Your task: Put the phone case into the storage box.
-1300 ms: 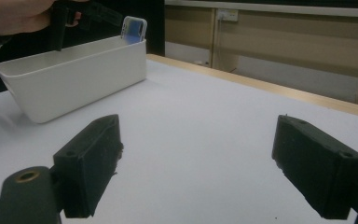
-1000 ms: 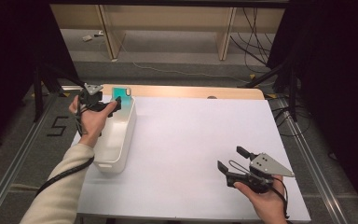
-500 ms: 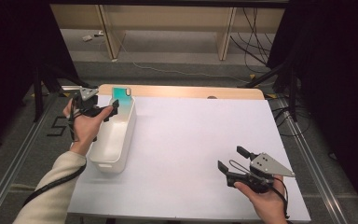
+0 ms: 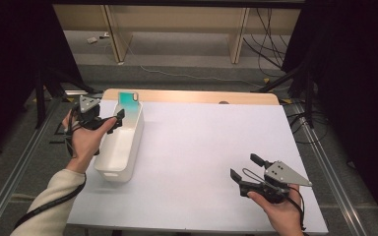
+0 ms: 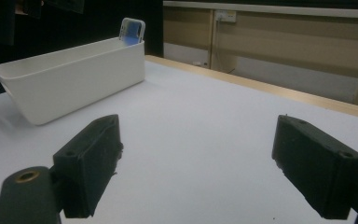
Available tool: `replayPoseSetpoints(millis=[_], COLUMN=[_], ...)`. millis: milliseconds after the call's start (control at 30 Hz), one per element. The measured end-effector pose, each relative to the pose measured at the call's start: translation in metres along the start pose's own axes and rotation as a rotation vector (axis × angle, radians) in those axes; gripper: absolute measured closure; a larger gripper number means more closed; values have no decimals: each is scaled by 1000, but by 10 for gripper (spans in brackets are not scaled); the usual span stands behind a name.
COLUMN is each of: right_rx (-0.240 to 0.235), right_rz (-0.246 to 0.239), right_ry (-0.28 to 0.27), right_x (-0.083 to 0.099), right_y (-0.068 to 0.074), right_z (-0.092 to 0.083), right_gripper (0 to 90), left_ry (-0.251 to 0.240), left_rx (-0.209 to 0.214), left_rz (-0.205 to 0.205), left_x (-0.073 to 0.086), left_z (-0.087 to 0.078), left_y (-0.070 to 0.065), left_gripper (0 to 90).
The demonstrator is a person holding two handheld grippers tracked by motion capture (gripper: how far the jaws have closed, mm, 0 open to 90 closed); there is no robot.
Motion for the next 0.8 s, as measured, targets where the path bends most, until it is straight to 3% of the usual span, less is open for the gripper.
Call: replayPoseSetpoints(millis=[800], right_rx=[-1], right_rz=[0], right_ry=[6], right_x=[0], right_y=[0], right_z=[-1], right_gripper=[167], left_ry=[16], left_rx=[109], left_rz=[26], left_x=[24], left_z=[-28], left_y=[-22], left_gripper=[108])
Point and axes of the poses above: each handheld gripper's, and its own axes: z roughly forward along the jaws, x roughly out of its underside, y roughly to its left, the point moved 7 cm from there along z, roughly forward along the jaws, and after that the axes turned 13 degrees about -z, right-handed, at the moved point
